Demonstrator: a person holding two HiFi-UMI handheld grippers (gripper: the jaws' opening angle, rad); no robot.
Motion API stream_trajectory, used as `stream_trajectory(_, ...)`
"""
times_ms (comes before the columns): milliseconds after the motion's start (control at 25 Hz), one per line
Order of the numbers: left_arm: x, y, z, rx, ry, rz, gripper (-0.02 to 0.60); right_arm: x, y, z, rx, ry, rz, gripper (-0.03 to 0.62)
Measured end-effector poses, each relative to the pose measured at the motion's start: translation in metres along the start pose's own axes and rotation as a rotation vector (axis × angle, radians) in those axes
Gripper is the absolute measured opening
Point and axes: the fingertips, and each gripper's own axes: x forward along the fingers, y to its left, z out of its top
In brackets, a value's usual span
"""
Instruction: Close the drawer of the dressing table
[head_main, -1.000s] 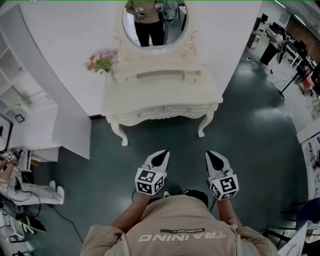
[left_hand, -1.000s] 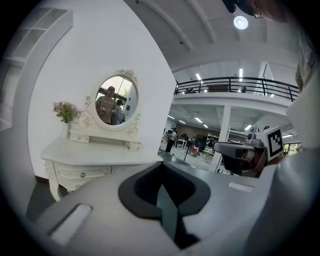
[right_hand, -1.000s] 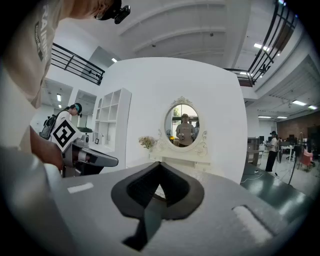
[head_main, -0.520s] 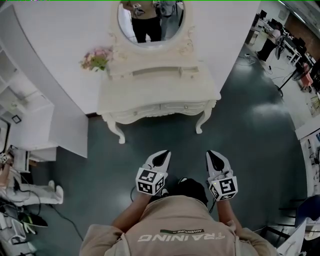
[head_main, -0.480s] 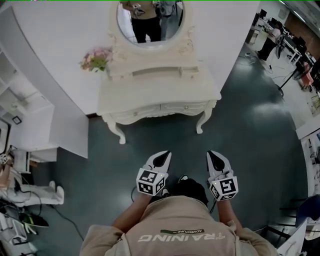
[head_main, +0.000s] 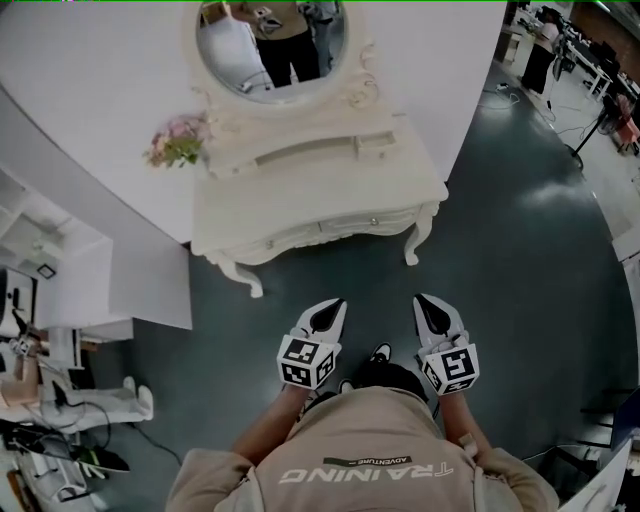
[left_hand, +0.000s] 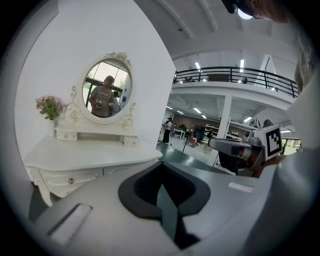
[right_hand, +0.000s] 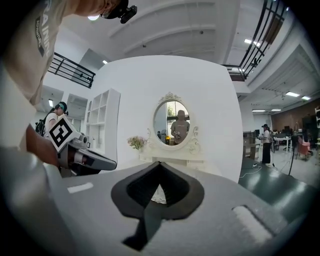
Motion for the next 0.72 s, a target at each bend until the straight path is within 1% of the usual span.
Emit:
stream_trajectory(160,0.035,0.0,0.028,0.033,0.006,-0.01,0.018,0.019,-0.034,-0.001,0.014,0.006,-0.003,0.002)
stream_trajectory(320,0.063,0.004,0.043,0.039,0.015,0.004,0.018,0.04,-0.067,0.002,0.017,0.001,0.005,0.002)
stream_trajectory(400,0.075,0.006,0.047,0.019,0.017,0.013,0.018,0.048,-0.081,0.001,0.014,-0.002,0.01,0.002)
stream_trajectory(520,0.092,0.011,0.048,-0.035,0.019,0.026,0.018,0.062,-0.098,-0.002,0.015,0.0,0.026,0.002)
stream_trajectory(720,0.113,0.015,0.048,-0.037,0.045,0.047,0.018,0.071,-0.114,-0.005,0.027,0.005,0.049,0.002)
